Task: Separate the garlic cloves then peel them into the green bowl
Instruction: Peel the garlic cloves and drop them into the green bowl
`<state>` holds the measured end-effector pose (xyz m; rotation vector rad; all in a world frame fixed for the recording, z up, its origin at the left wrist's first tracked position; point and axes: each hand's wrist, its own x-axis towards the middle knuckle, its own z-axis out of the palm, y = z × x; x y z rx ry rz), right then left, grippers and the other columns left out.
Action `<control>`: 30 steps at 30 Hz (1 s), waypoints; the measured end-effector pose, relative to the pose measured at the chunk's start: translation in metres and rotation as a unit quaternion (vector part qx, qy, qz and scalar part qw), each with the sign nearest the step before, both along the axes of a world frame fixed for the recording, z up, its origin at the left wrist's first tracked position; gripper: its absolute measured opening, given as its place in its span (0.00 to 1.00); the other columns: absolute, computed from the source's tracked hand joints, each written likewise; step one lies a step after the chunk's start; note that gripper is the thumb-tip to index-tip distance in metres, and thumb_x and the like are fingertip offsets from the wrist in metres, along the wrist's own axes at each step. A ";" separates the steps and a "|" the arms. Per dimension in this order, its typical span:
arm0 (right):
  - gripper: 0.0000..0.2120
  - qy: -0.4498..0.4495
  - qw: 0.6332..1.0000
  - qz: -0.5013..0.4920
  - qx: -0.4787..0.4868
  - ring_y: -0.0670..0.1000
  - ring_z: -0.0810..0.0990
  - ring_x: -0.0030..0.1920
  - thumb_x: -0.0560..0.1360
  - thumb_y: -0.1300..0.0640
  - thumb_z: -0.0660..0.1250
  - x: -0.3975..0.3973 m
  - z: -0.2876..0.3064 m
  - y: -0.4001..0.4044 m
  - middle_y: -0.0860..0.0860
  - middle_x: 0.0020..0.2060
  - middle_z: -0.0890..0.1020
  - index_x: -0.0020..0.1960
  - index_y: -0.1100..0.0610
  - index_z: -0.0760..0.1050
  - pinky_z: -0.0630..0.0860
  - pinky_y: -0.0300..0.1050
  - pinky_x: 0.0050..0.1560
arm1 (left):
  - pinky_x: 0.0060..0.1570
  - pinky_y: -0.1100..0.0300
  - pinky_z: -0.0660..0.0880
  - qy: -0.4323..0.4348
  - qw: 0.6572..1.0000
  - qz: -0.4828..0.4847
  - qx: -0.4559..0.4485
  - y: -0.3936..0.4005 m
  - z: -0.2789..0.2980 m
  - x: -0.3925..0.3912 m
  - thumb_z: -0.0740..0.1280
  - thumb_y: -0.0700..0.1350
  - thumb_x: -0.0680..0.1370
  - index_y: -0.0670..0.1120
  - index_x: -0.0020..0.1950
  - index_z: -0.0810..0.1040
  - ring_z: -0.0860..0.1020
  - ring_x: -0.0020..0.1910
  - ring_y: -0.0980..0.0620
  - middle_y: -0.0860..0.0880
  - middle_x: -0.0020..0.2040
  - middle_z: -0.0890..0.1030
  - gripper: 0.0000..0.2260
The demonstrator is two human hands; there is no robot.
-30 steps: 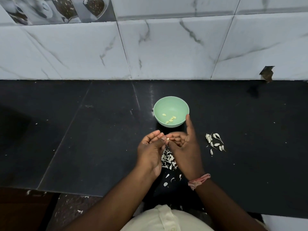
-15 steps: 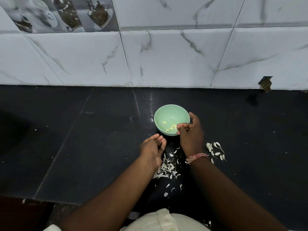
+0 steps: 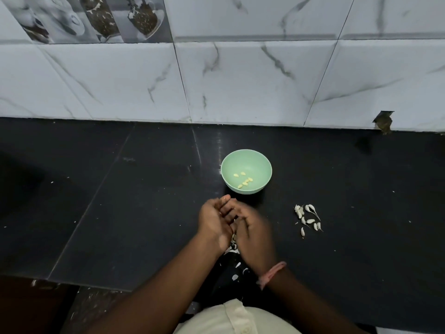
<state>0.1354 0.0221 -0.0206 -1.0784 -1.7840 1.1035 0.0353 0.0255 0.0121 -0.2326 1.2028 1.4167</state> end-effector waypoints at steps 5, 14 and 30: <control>0.29 -0.158 0.980 0.114 0.036 0.39 0.49 0.81 0.83 0.44 0.41 0.014 -0.012 -0.007 0.43 0.81 0.57 0.82 0.47 0.56 0.44 0.43 0.81 | 0.62 0.45 0.76 -0.064 0.993 -0.060 0.074 -0.022 0.024 0.011 0.57 0.69 0.79 0.40 0.56 0.78 0.82 0.54 0.41 0.39 0.55 0.82 0.32; 0.30 -0.069 0.986 0.115 -0.096 0.37 0.50 0.80 0.83 0.43 0.45 0.027 0.025 -0.033 0.41 0.81 0.56 0.83 0.50 0.56 0.46 0.38 0.80 | 0.68 0.47 0.72 0.061 0.997 -0.018 0.034 -0.042 0.032 0.047 0.53 0.70 0.80 0.45 0.60 0.78 0.81 0.60 0.45 0.43 0.59 0.83 0.31; 0.23 -0.182 0.976 -0.097 -0.077 0.52 0.62 0.79 0.86 0.50 0.54 0.046 -0.002 -0.004 0.53 0.78 0.67 0.79 0.54 0.65 0.56 0.56 0.79 | 0.55 0.56 0.78 0.048 0.986 -0.135 0.084 -0.043 0.023 0.062 0.55 0.62 0.84 0.42 0.66 0.77 0.82 0.58 0.49 0.45 0.59 0.83 0.26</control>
